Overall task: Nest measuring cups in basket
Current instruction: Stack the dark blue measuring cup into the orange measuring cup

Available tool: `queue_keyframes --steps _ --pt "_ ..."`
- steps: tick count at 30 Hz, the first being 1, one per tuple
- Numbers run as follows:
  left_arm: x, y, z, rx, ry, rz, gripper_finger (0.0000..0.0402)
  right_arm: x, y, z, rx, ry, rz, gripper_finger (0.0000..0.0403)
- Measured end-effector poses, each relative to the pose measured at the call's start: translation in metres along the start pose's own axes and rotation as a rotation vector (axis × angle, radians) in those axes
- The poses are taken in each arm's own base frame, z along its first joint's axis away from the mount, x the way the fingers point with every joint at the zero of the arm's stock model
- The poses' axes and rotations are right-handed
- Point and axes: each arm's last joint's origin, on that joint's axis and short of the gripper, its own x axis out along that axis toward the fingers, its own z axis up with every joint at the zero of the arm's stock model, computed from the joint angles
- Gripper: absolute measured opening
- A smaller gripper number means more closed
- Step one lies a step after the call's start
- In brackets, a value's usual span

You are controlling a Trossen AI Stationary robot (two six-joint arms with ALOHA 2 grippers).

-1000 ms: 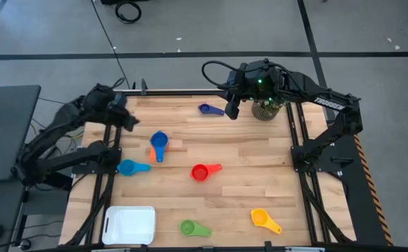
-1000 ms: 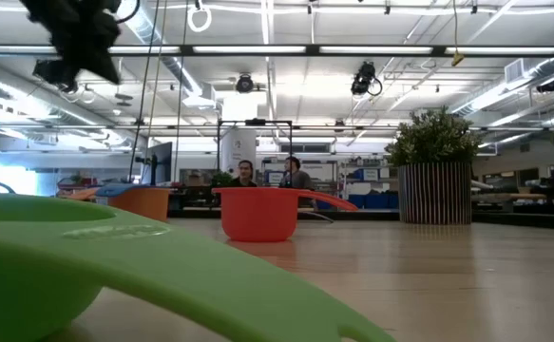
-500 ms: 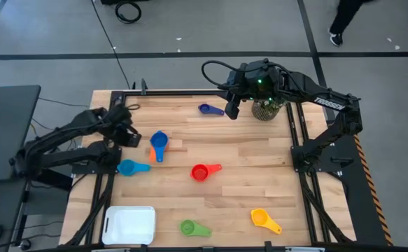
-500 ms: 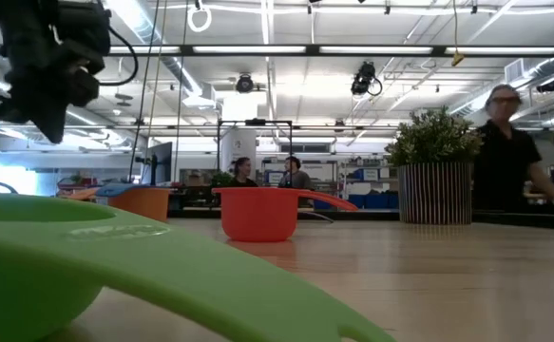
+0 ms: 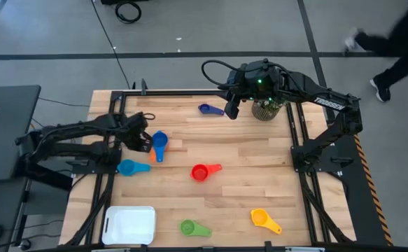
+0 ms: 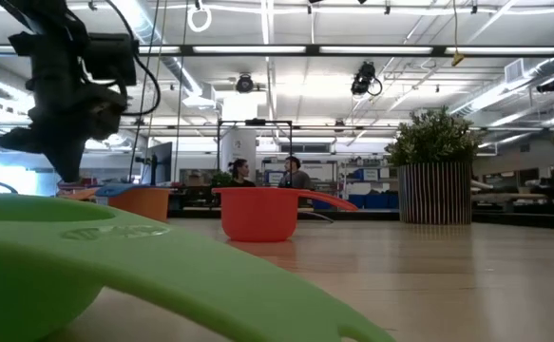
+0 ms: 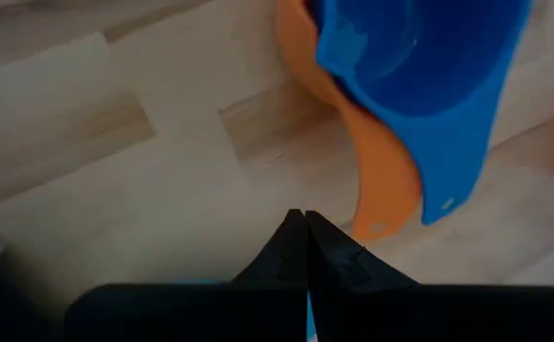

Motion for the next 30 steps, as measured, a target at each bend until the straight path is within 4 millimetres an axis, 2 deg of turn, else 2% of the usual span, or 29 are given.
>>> queue_keyframes --steps 7,15,26,30 --pt "0.028 -0.012 0.004 0.043 0.079 0.07 0.0 0.002 0.0 -0.002 -0.002 0.009 0.0 0.0115" --pt "0.05 -0.036 0.017 0.105 0.032 -0.07 0.0 0.002 0.0 -0.002 -0.002 0.009 0.0 0.0115" --pt "0.077 -0.046 0.032 0.161 -0.024 -0.098 0.0 0.002 0.0 -0.002 -0.002 0.01 0.0 0.0115" --pt "0.079 -0.049 0.038 0.196 -0.039 -0.084 0.0 0.002 0.0 -0.002 -0.002 0.01 0.0 0.0115"
